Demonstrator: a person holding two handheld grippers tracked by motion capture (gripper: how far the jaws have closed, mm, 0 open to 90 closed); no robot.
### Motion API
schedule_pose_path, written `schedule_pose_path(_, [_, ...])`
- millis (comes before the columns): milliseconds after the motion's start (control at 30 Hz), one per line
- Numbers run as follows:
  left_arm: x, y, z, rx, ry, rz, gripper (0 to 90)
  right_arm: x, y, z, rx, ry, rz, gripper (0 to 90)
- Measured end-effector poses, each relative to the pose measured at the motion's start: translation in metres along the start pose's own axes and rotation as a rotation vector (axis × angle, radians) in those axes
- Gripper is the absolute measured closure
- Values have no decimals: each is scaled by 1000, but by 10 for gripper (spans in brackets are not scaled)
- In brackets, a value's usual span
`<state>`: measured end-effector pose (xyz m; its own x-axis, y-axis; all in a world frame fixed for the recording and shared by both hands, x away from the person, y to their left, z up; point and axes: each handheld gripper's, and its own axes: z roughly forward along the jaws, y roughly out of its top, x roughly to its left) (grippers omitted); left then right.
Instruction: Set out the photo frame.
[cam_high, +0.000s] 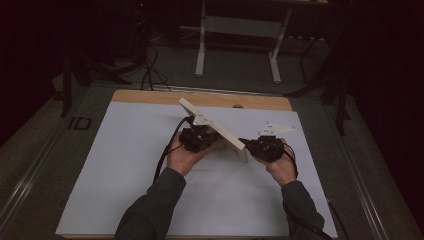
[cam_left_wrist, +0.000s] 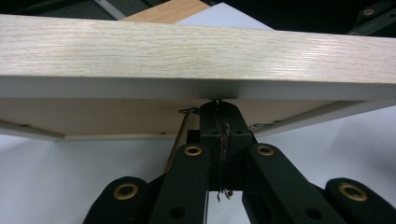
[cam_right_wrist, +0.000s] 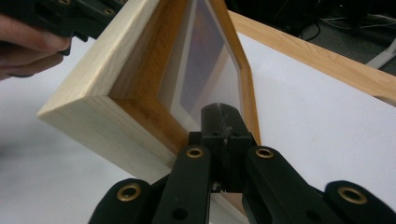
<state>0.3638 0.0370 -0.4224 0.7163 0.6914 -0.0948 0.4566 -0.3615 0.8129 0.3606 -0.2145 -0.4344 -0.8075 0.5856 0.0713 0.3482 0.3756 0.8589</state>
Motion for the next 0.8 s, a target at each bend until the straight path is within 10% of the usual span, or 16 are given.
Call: schedule_pose_path(800, [13, 2, 2, 16, -43, 11, 900, 11, 4, 0, 4, 30, -49, 899])
